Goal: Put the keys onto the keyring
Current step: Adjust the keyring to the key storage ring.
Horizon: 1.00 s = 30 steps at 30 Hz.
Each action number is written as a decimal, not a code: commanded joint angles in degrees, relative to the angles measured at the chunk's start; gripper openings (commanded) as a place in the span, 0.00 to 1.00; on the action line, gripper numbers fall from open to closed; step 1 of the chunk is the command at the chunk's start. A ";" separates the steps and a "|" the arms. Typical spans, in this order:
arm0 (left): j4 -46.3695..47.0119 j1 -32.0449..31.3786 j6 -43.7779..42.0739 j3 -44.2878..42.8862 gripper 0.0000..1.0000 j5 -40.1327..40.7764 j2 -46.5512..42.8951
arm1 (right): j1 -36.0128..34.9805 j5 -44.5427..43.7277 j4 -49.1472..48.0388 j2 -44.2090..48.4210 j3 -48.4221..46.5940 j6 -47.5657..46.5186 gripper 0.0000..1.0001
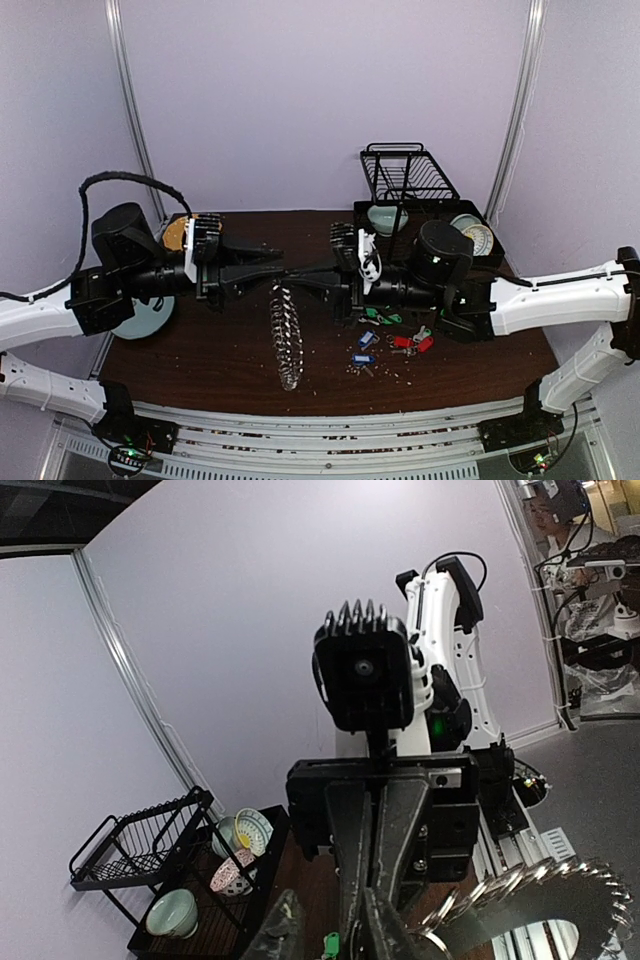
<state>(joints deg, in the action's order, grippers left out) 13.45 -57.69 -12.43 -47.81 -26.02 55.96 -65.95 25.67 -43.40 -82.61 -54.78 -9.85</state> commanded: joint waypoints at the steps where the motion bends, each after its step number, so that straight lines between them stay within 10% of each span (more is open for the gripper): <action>1: -4.09 0.21 -5.76 -1.39 0.24 1.49 0.46 | -1.06 -5.03 7.39 3.92 -3.99 -7.59 0.00; 14: -18.62 0.65 -13.61 -7.30 0.22 2.96 2.58 | -3.00 -10.29 26.95 6.58 -10.56 -19.34 0.00; 30: -25.09 0.65 -18.45 -8.49 0.21 5.02 2.78 | -4.05 -12.22 28.03 6.32 -11.15 -20.29 0.00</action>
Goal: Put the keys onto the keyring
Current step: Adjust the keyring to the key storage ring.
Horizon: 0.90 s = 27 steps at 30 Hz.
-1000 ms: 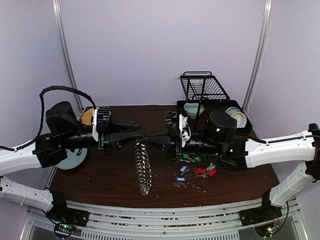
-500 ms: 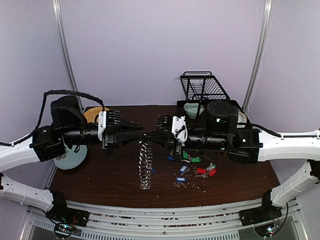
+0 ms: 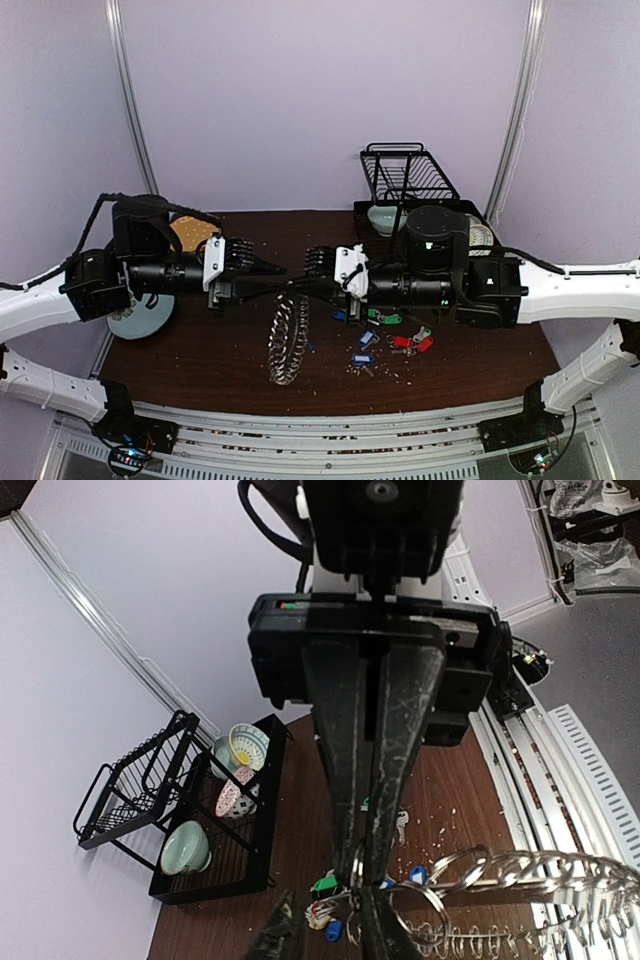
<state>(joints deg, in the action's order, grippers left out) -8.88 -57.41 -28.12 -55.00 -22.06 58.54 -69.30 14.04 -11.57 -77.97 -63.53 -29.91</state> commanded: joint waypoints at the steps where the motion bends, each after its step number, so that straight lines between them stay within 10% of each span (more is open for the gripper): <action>1: -2.80 0.37 -2.92 -1.18 0.20 1.07 0.12 | -0.76 -0.52 -3.75 1.56 -2.39 -0.36 0.00; 27: 3.96 0.37 -0.86 1.40 0.16 -4.04 -2.24 | -1.54 -1.87 -2.39 -0.34 -4.05 -2.26 0.00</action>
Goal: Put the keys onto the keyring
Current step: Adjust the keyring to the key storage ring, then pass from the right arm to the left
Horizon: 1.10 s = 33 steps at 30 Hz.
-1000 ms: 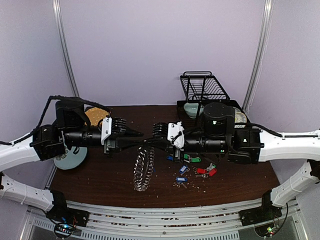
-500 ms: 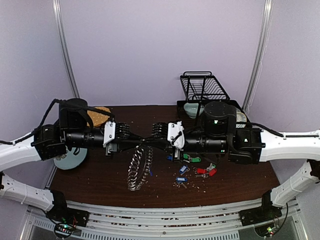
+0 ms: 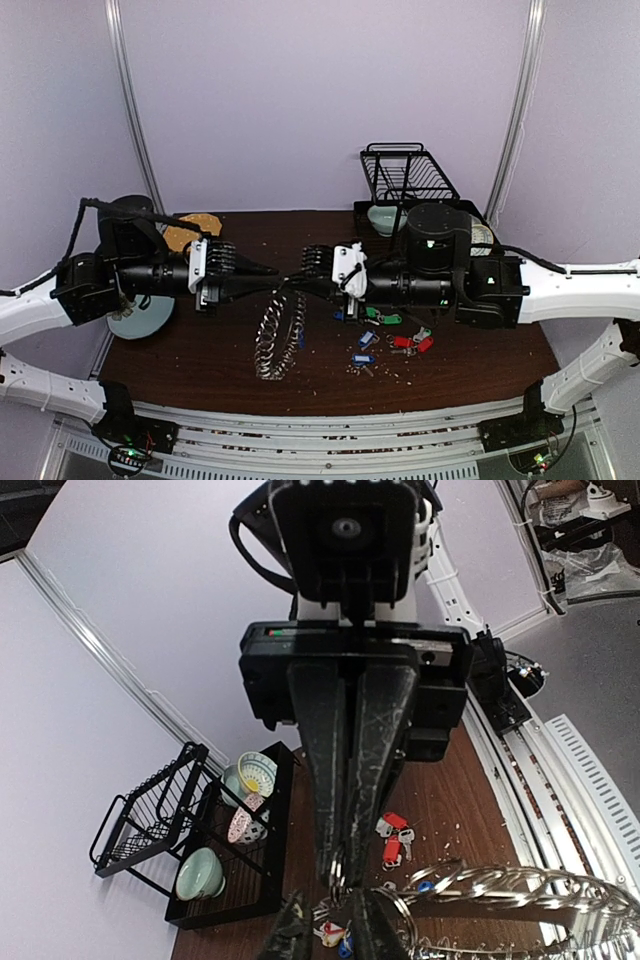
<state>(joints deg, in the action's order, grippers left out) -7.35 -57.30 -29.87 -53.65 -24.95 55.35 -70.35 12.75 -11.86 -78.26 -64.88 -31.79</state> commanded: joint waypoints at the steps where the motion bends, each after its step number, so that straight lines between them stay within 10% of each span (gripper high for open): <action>1: 2.45 0.26 1.02 -0.02 0.17 -1.15 1.12 | -0.57 -0.65 -2.06 -0.07 -2.70 -0.50 0.00; 25: 6.43 -0.70 0.76 2.00 0.00 6.44 1.18 | -1.61 -3.68 -2.51 0.29 -2.22 -1.61 0.00; 33: 16.88 -0.80 1.49 8.58 0.00 3.74 -5.07 | -1.63 -3.93 -8.35 1.33 2.26 -1.14 0.24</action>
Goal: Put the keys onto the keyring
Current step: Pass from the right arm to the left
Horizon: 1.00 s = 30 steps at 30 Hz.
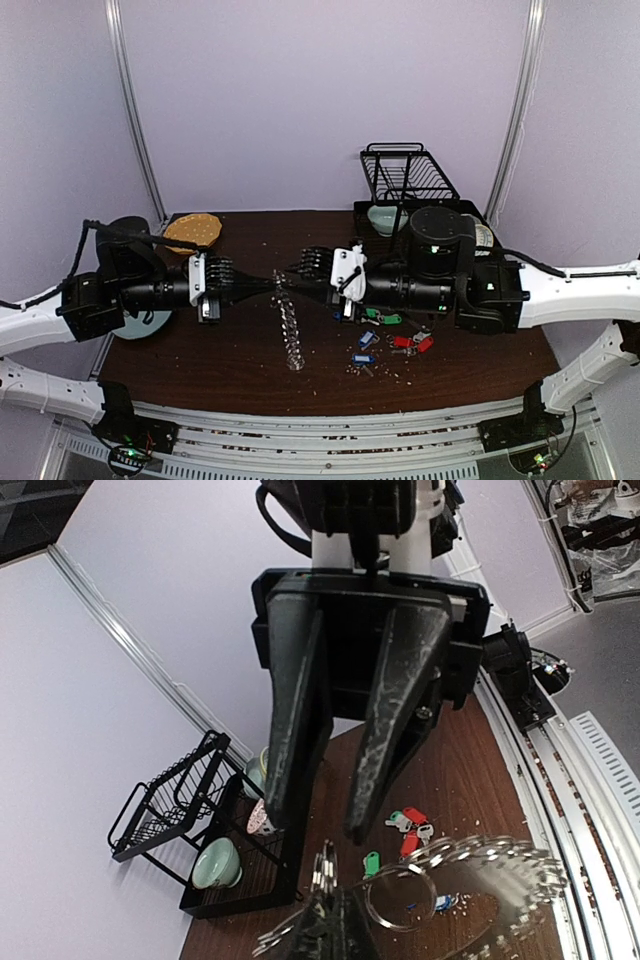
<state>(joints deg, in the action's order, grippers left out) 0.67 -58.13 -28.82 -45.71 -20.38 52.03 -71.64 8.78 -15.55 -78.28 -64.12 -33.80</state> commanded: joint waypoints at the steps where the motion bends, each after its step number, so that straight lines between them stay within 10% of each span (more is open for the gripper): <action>1: 8.69 0.03 0.29 0.63 0.00 -1.21 -1.84 | -0.35 0.17 -4.80 1.56 1.72 0.92 0.25; 30: 21.09 0.37 6.64 5.02 0.00 -13.36 -1.94 | 2.47 16.00 -13.85 3.39 7.52 8.60 0.19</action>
<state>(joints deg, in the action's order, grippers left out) 15.20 -58.11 -23.86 -40.97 -32.42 50.46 -69.34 21.82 -27.11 -74.17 -56.99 -25.34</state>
